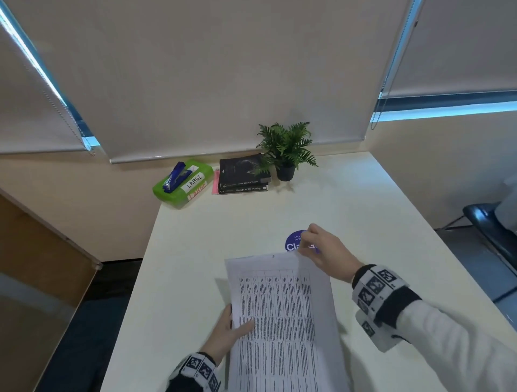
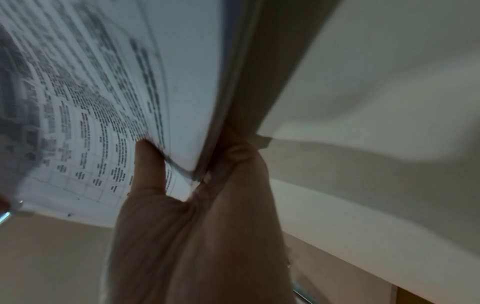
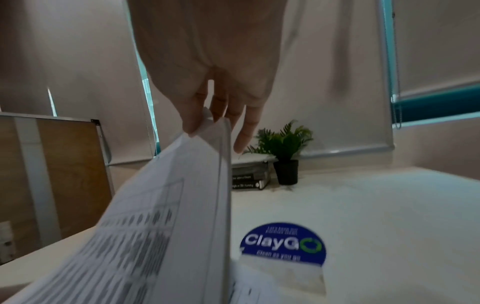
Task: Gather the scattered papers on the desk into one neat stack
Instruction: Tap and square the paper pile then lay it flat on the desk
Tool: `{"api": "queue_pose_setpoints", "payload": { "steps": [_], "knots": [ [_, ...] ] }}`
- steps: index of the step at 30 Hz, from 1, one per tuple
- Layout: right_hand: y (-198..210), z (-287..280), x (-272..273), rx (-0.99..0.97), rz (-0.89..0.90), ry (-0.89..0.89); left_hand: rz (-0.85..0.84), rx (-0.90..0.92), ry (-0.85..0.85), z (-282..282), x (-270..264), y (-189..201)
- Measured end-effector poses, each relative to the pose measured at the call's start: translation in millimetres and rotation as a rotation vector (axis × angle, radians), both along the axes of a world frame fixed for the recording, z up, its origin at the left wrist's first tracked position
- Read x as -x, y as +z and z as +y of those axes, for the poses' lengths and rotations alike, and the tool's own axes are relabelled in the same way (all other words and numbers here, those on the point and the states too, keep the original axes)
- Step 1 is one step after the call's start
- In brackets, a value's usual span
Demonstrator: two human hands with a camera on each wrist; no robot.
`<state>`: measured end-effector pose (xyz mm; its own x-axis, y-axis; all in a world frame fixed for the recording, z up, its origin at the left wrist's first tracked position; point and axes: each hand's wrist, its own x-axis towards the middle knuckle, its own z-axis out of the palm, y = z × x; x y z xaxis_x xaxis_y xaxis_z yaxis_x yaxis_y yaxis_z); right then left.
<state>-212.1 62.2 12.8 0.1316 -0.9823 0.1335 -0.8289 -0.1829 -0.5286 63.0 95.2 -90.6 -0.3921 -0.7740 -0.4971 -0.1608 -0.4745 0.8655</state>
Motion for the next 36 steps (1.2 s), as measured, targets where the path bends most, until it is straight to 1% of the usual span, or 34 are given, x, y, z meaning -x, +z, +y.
{"api": "queue_pose_setpoints", "payload": {
  "steps": [2, 4, 5, 7, 9, 10, 12, 14, 16, 17, 18, 20, 21, 23, 24, 26, 28, 30, 33, 34, 36],
  "knots": [
    [13.2, -3.3, -0.9, -0.042, -0.007, 0.001, -0.031, 0.005, -0.013, -0.3, 0.1, -1.0],
    [25.1, -3.7, -0.7, -0.007, -0.055, -0.056, -0.038, 0.009, 0.007, 0.7, -1.1, -3.0],
    [31.8, -2.3, -0.8, 0.067, -0.097, -0.112, -0.04, 0.003, 0.015, 1.8, -2.4, -3.3],
    [48.7, 4.2, -2.6, 0.297, -0.221, -0.263, -0.07, 0.019, -0.003, 3.6, -3.2, -2.2],
    [71.9, 12.4, -5.6, 0.504, -0.303, -0.363, -0.117, 0.03, -0.016, 5.9, -2.7, 2.0],
    [84.0, 16.8, -6.5, 0.563, -0.321, -0.37, -0.133, 0.022, -0.002, 6.8, -2.5, 3.1],
    [106.7, 25.9, -7.3, 0.619, -0.366, -0.32, -0.166, 0.015, 0.005, 7.8, 1.2, 8.5],
    [125.5, 32.3, -6.5, 0.636, -0.486, -0.266, -0.196, 0.013, -0.017, 8.5, 1.6, 14.8],
    [138.2, 32.2, -0.5, 0.637, -0.629, -0.281, -0.233, 0.015, -0.022, 5.8, -2.8, 4.5],
    [139.8, 28.7, 4.8, 0.624, -0.661, -0.314, -0.223, -0.001, -0.019, 2.9, -5.3, -5.1],
    [137.8, 23.9, 10.5, 0.587, -0.677, -0.351, -0.22, -0.012, -0.034, 0.8, -6.8, -10.2],
    [117.8, 9.3, 23.0, 0.423, -0.685, -0.42, -0.233, -0.066, -0.035, 2.4, -1.5, 9.4],
    [102.2, 1.8, 27.1, 0.302, -0.68, -0.442, -0.218, -0.121, -0.001, 0.4, -1.3, 10.0],
    [63.0, -8.8, 29.6, 0.061, -0.664, -0.449, -0.154, -0.126, -0.041, -0.9, 1.2, 13.0],
    [41.2, -12.1, 29.2, -0.044, -0.658, -0.451, -0.133, -0.126, -0.034, -2.9, 0.7, 14.0],
    [4.5, -12.7, 23.1, -0.195, -0.647, -0.463, -0.115, -0.204, 0.029, -4.0, -1.9, 13.8],
    [-24.1, -12.4, 14.7, -0.285, -0.615, -0.481, -0.054, -0.245, 0.062, -6.0, -0.7, 15.2],
    [-42.6, -12.5, 4.8, -0.336, -0.577, -0.485, 0.003, -0.298, 0.052, -6.1, 2.9, 21.5],
    [-60.3, -16.6, -7.3, -0.364, -0.486, -0.535, -0.057, -0.248, 0.034, -8.5, -2.2, 15.1],
    [-65.7, -18.6, -10.0, -0.371, -0.481, -0.549, -0.066, -0.231, 0.003, -10.6, -4.5, 7.9],
    [-70.4, -20.4, -14.1, -0.401, -0.529, -0.552, -0.074, -0.199, -0.043, -12.7, -6.0, -0.5]
  ]
}}
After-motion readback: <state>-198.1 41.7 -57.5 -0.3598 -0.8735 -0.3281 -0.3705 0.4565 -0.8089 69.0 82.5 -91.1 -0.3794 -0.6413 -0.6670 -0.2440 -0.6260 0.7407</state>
